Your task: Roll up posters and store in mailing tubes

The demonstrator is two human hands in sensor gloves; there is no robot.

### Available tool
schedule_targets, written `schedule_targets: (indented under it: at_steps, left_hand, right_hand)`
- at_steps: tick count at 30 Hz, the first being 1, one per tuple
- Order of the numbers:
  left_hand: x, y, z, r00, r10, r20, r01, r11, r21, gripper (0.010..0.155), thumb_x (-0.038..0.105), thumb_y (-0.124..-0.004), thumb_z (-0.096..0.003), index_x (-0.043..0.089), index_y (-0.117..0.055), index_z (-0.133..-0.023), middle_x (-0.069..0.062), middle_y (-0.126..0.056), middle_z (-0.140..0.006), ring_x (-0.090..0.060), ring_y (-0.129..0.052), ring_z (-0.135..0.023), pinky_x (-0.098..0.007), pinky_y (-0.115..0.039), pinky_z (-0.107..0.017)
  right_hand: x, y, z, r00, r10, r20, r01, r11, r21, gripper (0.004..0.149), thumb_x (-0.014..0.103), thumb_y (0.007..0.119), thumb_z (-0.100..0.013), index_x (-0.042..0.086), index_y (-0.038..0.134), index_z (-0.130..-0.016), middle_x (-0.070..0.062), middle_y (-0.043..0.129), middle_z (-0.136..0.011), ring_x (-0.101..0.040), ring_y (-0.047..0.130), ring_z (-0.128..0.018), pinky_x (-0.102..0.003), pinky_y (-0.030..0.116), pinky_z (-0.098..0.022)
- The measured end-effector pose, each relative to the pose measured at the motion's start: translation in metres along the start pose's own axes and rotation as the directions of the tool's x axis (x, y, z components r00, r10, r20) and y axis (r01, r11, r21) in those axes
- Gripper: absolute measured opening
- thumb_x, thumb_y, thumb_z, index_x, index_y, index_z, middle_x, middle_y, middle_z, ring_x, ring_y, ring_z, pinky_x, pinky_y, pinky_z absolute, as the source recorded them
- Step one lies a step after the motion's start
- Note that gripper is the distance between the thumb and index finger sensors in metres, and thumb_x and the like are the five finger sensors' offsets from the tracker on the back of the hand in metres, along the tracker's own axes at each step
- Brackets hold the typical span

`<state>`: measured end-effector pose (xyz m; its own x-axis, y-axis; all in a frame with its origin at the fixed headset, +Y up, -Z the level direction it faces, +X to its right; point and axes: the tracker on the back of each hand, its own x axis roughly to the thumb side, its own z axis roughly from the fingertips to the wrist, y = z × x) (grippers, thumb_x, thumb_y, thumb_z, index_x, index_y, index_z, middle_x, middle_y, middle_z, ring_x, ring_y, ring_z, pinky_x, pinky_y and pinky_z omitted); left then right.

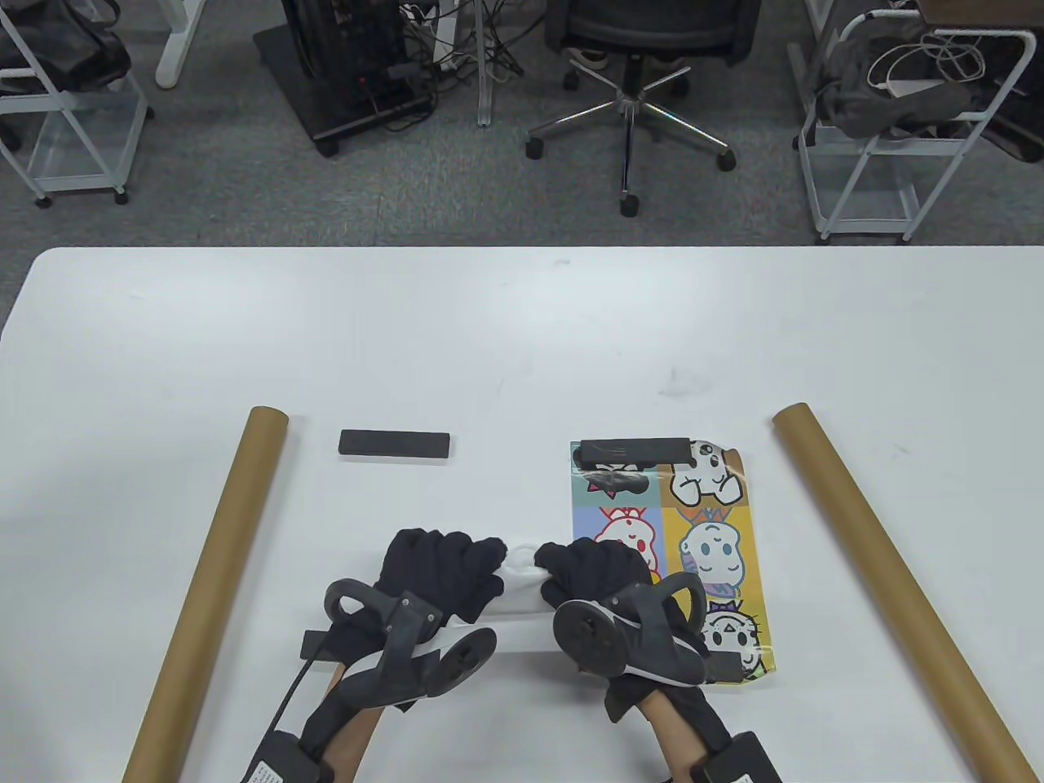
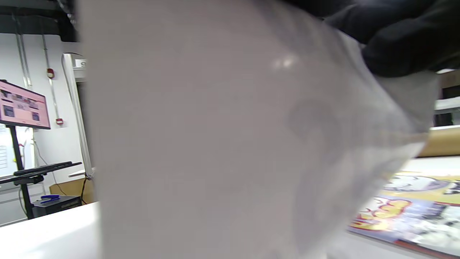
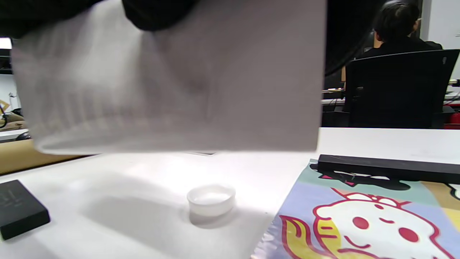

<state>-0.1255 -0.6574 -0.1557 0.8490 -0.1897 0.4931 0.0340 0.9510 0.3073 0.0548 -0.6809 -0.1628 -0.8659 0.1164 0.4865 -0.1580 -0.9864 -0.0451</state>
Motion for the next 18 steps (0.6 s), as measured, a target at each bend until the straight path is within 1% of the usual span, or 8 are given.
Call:
schedule_targets:
  at_steps: [3, 6, 8, 9, 12, 13, 16, 18]
  left_hand:
    - [-0.0008, 0.0022, 0.0019, 0.999, -0.032, 0.02, 0.032, 0.999, -0.003, 0.066, 0.063, -0.056, -0.0396, 0.037, -0.063, -0.1, 0.016, -0.087, -0.073, -0.008, -0.092, -0.05, -0.045, -0.082, -0.069]
    - [-0.001, 0.0015, 0.0026, 0.999, -0.04, 0.02, 0.04, 0.999, -0.005, 0.066, 0.064, -0.068, -0.0355, 0.04, -0.067, -0.097, 0.016, -0.087, -0.073, -0.008, -0.093, -0.05, -0.044, -0.082, -0.069]
    - [-0.0001, 0.001, 0.002, 0.997, -0.076, 0.013, 0.076, 0.997, -0.011, 0.059, 0.06, -0.073, -0.0374, 0.042, -0.07, -0.094, 0.018, -0.088, -0.072, -0.007, -0.093, -0.05, -0.043, -0.083, -0.069]
    - [0.0005, 0.0007, 0.0017, 0.996, -0.085, 0.017, 0.086, 0.996, -0.017, 0.056, 0.059, -0.074, -0.0378, 0.043, -0.072, -0.092, 0.018, -0.088, -0.072, -0.007, -0.093, -0.05, -0.043, -0.083, -0.069]
    - [0.0002, -0.0006, 0.0013, 0.995, -0.097, -0.004, 0.097, 0.995, -0.018, 0.043, 0.054, -0.072, -0.0423, 0.045, -0.078, -0.084, 0.017, -0.089, -0.075, -0.008, -0.095, -0.053, -0.044, -0.082, -0.07]
    - [-0.0004, -0.0012, 0.0017, 0.996, -0.084, -0.009, 0.084, 0.996, -0.019, 0.041, 0.052, -0.071, -0.0438, 0.046, -0.079, -0.083, 0.015, -0.089, -0.079, -0.009, -0.096, -0.057, -0.045, -0.08, -0.072]
    - [-0.0005, -0.0017, 0.0027, 0.997, -0.075, -0.022, 0.074, 0.997, -0.022, 0.041, 0.05, -0.069, -0.0453, 0.045, -0.082, -0.083, 0.008, -0.083, -0.095, -0.016, -0.094, -0.074, -0.05, -0.075, -0.075]
    - [0.0025, -0.0007, 0.0031, 0.994, -0.11, -0.022, 0.109, 0.994, -0.01, 0.041, 0.049, -0.068, -0.0453, 0.045, -0.082, -0.084, 0.005, -0.08, -0.099, -0.018, -0.093, -0.078, -0.051, -0.074, -0.076]
  right_hand:
    - [0.0003, -0.0005, 0.001, 1.0, -0.008, 0.027, 0.008, 1.0, 0.014, 0.048, 0.032, 0.056, -0.054, 0.017, 0.056, -0.099, -0.008, 0.079, -0.073, -0.031, 0.084, -0.052, -0.066, 0.068, -0.064]
    - [0.0003, -0.0001, 0.001, 1.0, -0.009, 0.025, 0.009, 1.0, 0.01, 0.049, 0.036, 0.059, -0.053, 0.019, 0.057, -0.099, -0.007, 0.08, -0.072, -0.031, 0.084, -0.052, -0.066, 0.068, -0.064]
    - [0.0009, 0.0002, 0.001, 1.0, -0.005, 0.022, 0.005, 1.0, 0.0, 0.049, 0.036, 0.06, -0.052, 0.02, 0.058, -0.097, -0.006, 0.08, -0.072, -0.03, 0.084, -0.052, -0.065, 0.068, -0.064]
    - [0.0013, 0.0002, 0.0011, 1.0, -0.003, 0.017, 0.003, 1.0, -0.003, 0.051, 0.039, 0.064, -0.05, 0.021, 0.059, -0.097, -0.006, 0.08, -0.071, -0.03, 0.084, -0.052, -0.065, 0.068, -0.064]
    - [0.0008, -0.0003, 0.0022, 1.0, 0.028, -0.011, -0.028, 0.999, -0.035, 0.044, 0.037, 0.064, -0.049, 0.023, 0.068, -0.09, -0.005, 0.082, -0.068, -0.03, 0.086, -0.05, -0.065, 0.069, -0.064]
    - [-0.0001, -0.0002, 0.0029, 1.0, 0.025, -0.009, -0.025, 0.998, -0.049, 0.042, 0.036, 0.065, -0.048, 0.024, 0.071, -0.088, -0.005, 0.083, -0.069, -0.031, 0.086, -0.05, -0.065, 0.069, -0.064]
    - [-0.002, 0.0015, 0.0043, 1.0, 0.017, -0.009, -0.017, 0.998, -0.059, 0.042, 0.036, 0.065, -0.048, 0.023, 0.077, -0.086, -0.012, 0.08, -0.086, -0.038, 0.086, -0.066, -0.067, 0.065, -0.065]
    - [-0.0012, 0.0001, 0.0053, 0.999, 0.037, -0.028, -0.039, 0.996, -0.084, 0.042, 0.036, 0.066, -0.047, 0.022, 0.079, -0.085, -0.017, 0.073, -0.092, -0.04, 0.082, -0.071, -0.069, 0.062, -0.066]
